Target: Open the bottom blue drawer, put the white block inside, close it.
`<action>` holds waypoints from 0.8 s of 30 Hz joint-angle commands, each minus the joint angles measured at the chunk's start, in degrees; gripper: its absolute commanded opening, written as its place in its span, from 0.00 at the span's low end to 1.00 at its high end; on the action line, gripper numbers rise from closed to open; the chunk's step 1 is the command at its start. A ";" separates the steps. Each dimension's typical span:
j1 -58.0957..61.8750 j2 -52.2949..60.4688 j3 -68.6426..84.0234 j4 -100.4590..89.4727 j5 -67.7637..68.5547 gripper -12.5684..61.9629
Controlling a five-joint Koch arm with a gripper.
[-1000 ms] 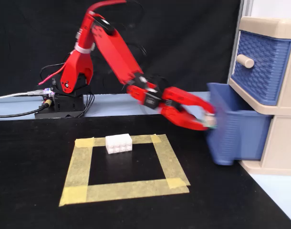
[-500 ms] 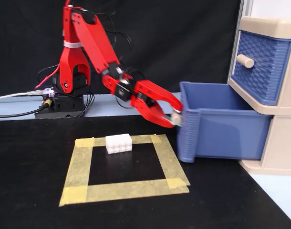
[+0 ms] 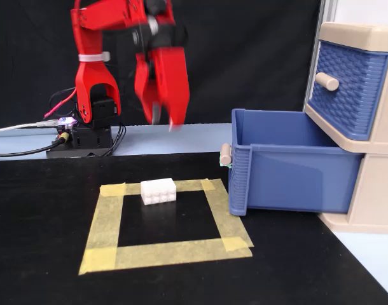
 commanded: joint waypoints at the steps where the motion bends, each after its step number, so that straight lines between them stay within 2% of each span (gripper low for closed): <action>1: 0.09 -6.42 -6.59 0.26 -6.86 0.62; 7: 4.31 -15.56 -17.05 0.09 -7.03 0.62; 18: 6.06 -20.13 -16.44 -0.70 -7.47 0.62; 24: 5.89 -22.59 -11.69 -8.09 -7.56 0.62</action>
